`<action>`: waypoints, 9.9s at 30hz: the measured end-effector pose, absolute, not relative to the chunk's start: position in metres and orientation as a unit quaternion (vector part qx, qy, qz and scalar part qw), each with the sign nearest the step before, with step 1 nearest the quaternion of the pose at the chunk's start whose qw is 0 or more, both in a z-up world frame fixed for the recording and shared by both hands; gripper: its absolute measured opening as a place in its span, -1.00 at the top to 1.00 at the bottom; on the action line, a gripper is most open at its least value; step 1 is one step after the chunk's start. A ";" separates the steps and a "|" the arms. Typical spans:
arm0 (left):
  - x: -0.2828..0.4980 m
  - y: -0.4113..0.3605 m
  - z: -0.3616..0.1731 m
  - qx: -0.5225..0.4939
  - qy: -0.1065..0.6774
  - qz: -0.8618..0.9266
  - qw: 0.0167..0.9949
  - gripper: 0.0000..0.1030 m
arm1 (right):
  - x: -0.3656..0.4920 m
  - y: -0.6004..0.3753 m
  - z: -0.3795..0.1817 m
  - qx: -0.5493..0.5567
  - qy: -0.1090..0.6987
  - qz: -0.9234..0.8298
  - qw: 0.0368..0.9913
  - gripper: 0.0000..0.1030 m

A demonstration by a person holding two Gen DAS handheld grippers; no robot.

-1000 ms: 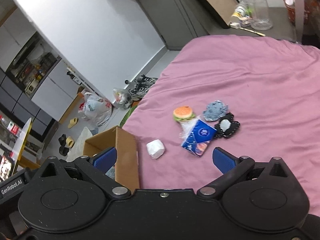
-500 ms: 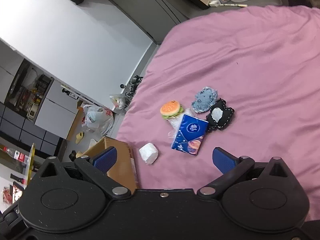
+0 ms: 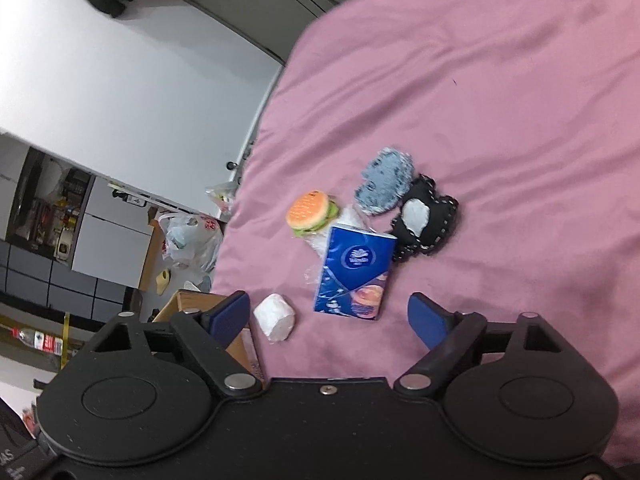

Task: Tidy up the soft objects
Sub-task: 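Move the left gripper to the white packet while the right gripper approaches the Vinda tissue pack, then grasp the white packet with the left gripper while the right gripper grasps the tissue pack, then lower the white packet into the box with the left gripper while the right drops the tissue pack in, then open both grippers and withdraw them from the box, then grasp the clear plastic bag with the left gripper while the right grasps the black plush, then carry both items over the box and open both grippers to drop them in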

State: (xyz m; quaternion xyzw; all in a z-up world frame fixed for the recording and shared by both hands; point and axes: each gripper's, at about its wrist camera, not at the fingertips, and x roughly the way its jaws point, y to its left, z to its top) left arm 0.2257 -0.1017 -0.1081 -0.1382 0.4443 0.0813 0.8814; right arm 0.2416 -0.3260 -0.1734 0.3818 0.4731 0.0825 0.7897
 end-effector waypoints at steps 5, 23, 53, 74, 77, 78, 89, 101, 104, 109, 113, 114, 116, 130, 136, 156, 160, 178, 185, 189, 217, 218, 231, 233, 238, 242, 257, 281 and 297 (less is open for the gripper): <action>0.242 -0.104 -0.129 -0.147 0.451 0.095 0.875 -0.53 | 0.255 -0.324 -0.190 0.385 0.489 0.087 0.778 -0.50; 0.284 -0.121 -0.196 -0.143 0.477 0.152 0.853 -0.41 | 0.281 -0.331 -0.230 0.398 0.520 0.104 0.749 -0.48; 0.237 -0.111 -0.153 -0.177 0.472 0.125 0.854 0.24 | 0.260 -0.332 -0.202 0.395 0.478 0.104 0.778 0.02; 0.190 -0.044 -0.100 -0.212 0.446 0.093 0.864 0.23 | 0.228 -0.325 -0.161 0.384 0.429 0.081 0.814 0.00; 0.184 -0.034 -0.095 -0.217 0.443 0.092 0.865 0.23 | 0.223 -0.322 -0.156 0.377 0.423 0.086 0.819 0.00; 0.183 -0.031 -0.093 -0.217 0.441 0.091 0.866 0.23 | 0.221 -0.320 -0.154 0.373 0.424 0.087 0.821 0.00; 0.171 0.005 -0.089 -0.220 0.439 0.091 0.866 0.23 | 0.221 -0.279 -0.138 0.328 0.444 0.110 0.826 0.00; 0.167 0.056 -0.095 -0.239 0.440 0.112 0.858 0.23 | 0.234 -0.215 -0.117 0.307 0.444 0.142 0.830 0.00; 0.167 0.064 -0.098 -0.242 0.444 0.113 0.855 0.23 | 0.239 -0.202 -0.112 0.304 0.443 0.149 0.830 0.00; 0.170 0.074 -0.105 -0.244 0.452 0.115 0.850 0.23 | 0.249 -0.180 -0.106 0.296 0.445 0.162 0.829 0.00; 0.174 0.081 -0.107 -0.247 0.457 0.115 0.847 0.23 | 0.257 -0.161 -0.103 0.288 0.451 0.171 0.827 0.00; 0.176 0.083 -0.108 -0.248 0.460 0.116 0.845 0.17 | 0.258 -0.157 -0.103 0.287 0.453 0.172 0.827 0.00; 0.177 0.087 -0.109 -0.257 0.462 0.112 0.842 0.12 | 0.263 -0.148 -0.103 0.281 0.457 0.176 0.825 0.00; 0.187 0.112 -0.100 -0.248 0.460 0.136 0.842 -0.16 | 0.284 -0.092 -0.100 0.268 0.479 0.203 0.811 -0.34; 0.187 0.111 -0.100 -0.245 0.460 0.145 0.841 -0.32 | 0.277 -0.104 -0.096 0.253 0.480 0.193 0.818 -0.48; 0.174 0.061 -0.059 -0.185 0.418 0.140 0.878 -0.81 | 0.246 -0.174 -0.060 0.209 0.448 0.193 0.848 -0.98; 0.168 0.052 -0.048 -0.188 0.392 0.137 0.890 -0.94 | 0.239 -0.185 -0.053 0.202 0.440 0.201 0.852 -1.00; 0.170 -0.003 -0.035 -0.167 0.405 0.111 0.892 -0.99 | 0.226 -0.252 -0.049 0.233 0.412 0.170 0.864 -1.00; 0.176 -0.033 -0.035 -0.154 0.400 0.096 0.898 -0.99 | 0.225 -0.279 -0.056 0.241 0.416 0.152 0.863 -1.00; 0.181 -0.052 -0.039 -0.151 0.404 0.088 0.898 -0.99 | 0.225 -0.295 -0.066 0.253 0.420 0.132 0.862 -1.00; 0.249 -0.153 -0.117 -0.113 0.478 0.054 0.869 -0.94 | 0.248 -0.356 -0.175 0.396 0.442 0.030 0.804 -0.94; 0.251 -0.155 -0.121 -0.119 0.480 0.054 0.867 -0.94 | 0.250 -0.358 -0.179 0.401 0.445 0.030 0.800 -0.87; 0.283 -0.164 -0.169 -0.170 0.503 0.062 0.845 -0.79 | 0.268 -0.374 -0.216 0.448 0.463 0.010 0.764 -0.60; 0.289 -0.166 -0.178 -0.178 0.507 0.058 0.841 -0.76 | 0.272 -0.374 -0.222 0.448 0.469 0.005 0.761 -0.56; 0.301 -0.168 -0.197 -0.191 0.520 0.058 0.831 -0.68 | 0.281 -0.366 -0.232 0.435 0.481 0.010 0.761 -0.51; 0.304 -0.166 -0.210 -0.217 0.526 0.055 0.820 -0.67 | 0.288 -0.364 -0.237 0.426 0.480 0.015 0.767 -0.47; 0.284 -0.146 -0.202 -0.276 0.518 0.013 0.810 0.50 | 0.271 -0.345 -0.217 0.396 0.477 0.025 0.784 0.62; 0.196 -0.058 -0.101 -0.260 0.436 -0.022 0.861 0.51 | 0.203 -0.280 -0.113 0.312 0.407 0.038 0.858 0.63; 0.158 0.011 -0.080 -0.257 0.404 0.000 0.878 0.51 | 0.180 -0.213 -0.077 0.292 0.380 0.089 0.873 0.63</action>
